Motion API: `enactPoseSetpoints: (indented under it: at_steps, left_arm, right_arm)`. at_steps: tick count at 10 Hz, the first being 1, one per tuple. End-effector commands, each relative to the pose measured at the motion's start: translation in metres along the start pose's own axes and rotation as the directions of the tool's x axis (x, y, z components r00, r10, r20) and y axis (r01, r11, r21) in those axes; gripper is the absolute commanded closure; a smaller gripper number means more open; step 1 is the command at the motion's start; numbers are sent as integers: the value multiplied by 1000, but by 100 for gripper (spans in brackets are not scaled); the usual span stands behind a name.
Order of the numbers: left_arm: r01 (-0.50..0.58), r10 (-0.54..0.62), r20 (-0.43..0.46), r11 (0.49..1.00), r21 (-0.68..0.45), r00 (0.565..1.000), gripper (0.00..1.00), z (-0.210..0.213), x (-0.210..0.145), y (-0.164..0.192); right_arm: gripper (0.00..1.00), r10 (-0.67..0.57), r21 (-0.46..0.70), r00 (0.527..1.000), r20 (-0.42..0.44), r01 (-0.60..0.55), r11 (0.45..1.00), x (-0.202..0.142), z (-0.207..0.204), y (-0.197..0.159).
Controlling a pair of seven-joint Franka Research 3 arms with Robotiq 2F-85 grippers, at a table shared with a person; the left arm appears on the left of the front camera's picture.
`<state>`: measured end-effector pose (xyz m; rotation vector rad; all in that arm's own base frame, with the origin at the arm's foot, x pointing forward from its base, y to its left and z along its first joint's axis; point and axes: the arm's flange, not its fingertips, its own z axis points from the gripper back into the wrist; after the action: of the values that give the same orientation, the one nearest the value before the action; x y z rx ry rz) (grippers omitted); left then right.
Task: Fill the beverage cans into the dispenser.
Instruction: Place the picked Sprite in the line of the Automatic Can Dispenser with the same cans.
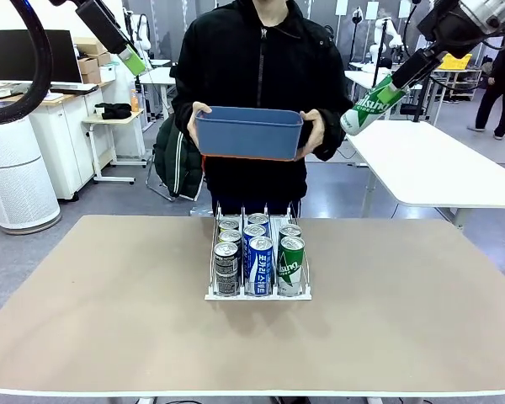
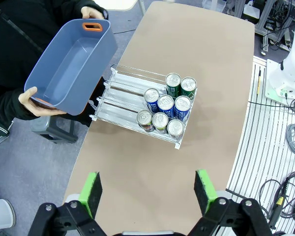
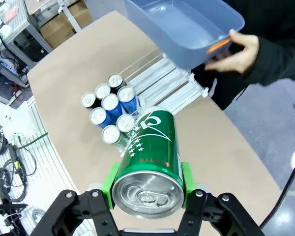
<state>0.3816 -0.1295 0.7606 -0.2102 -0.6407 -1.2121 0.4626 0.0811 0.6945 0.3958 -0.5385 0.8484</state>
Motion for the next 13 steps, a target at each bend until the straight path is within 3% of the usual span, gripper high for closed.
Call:
enactPoseSetpoints:
  at_steps: [1, 4, 6, 9, 12, 13]
  left_arm:
    - [-2, 2, 1, 1000, -1, 1000, 0, 1, -1, 1]
    - [-2, 2, 1, 1000, -1, 1000, 0, 1, -1, 1]
    - [-2, 2, 1, 1000, -1, 1000, 0, 1, -1, 1]
    - [-2, 2, 1, 1000, -1, 1000, 0, 1, -1, 1]
    - [-2, 2, 1, 1000, -1, 1000, 0, 1, -1, 1]
    - [-2, 2, 1, 1000, -1, 1000, 0, 1, -1, 1]
  right_arm:
    - [41, -55, -28, 995, -78, 53, 998, -16, -2, 38]
    - [41, -108, -183, 979, -173, 76, 980, -42, -26, 67]
    - [41, -101, -161, 961, -258, 60, 985, -60, -52, 77]
    - [41, -147, -135, 933, -329, 108, 985, -80, -97, 73]
    - [41, -111, -102, 911, -397, 76, 992, -89, -128, 63]
    - [41, -123, -91, 921, -371, 96, 991, -93, -112, 66]
